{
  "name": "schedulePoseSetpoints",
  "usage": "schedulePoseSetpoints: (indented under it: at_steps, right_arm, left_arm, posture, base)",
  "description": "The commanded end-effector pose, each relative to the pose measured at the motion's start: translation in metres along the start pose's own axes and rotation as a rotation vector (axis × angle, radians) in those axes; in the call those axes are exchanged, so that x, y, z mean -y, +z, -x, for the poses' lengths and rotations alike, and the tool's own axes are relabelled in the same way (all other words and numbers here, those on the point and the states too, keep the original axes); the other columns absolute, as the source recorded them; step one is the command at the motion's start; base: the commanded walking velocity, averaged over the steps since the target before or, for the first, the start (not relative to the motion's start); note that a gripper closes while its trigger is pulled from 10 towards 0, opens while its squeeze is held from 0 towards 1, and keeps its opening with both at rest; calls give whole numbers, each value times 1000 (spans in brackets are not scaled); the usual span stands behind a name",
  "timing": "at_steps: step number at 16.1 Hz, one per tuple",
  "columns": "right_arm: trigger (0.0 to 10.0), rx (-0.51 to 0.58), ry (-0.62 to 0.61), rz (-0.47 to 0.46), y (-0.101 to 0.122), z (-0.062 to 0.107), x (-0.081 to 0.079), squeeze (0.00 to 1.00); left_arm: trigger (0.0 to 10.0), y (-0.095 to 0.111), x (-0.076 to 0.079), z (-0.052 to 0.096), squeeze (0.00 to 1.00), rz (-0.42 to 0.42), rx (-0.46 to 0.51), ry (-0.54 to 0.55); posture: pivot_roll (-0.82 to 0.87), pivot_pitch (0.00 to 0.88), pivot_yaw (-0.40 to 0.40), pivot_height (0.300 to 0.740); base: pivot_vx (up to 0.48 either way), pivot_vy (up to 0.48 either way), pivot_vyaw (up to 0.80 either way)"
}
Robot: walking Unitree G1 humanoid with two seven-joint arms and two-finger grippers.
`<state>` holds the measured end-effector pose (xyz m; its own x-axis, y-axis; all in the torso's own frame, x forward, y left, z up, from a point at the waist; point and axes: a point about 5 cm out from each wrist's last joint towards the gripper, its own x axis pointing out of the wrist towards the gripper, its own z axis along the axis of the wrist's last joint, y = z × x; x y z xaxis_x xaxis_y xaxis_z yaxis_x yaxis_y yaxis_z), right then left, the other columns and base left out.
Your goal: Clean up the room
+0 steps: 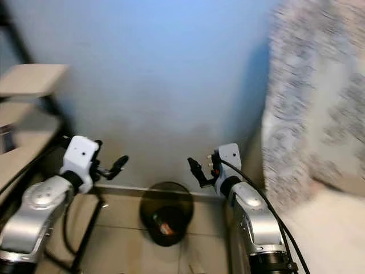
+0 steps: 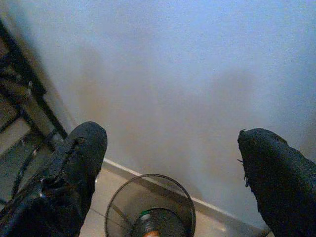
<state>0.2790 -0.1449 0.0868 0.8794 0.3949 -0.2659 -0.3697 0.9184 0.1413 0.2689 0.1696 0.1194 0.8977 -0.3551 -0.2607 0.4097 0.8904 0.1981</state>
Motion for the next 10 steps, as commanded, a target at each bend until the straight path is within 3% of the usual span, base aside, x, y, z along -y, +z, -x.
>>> schedulePoseSetpoints:
  at_steps: [1, 7, 10]
  right_arm:
    - [10000, 48, 21, -38, 14, 1, -6, 1000]
    - [10000, 17, 6, -116, 12, 4, -12, 1000]
    - [10000, 14, 10, -104, 14, 5, -11, 1000]
  left_arm:
    - [10000, 3, 0, 0, 0, -11, 3, 17]
    - [10000, 2, -8, 0, 0, -10, -13, 63]
    - [10000, 3, -7, 0, 0, -16, -15, 59]
  posture:
    - [7, 0, 16, 740]
    - [17, 0, 23, 740]
    - [18, 0, 24, 740]
  base:
    - [0, 0, -775]
    - [0, 0, -776]
    - [0, 0, -781]
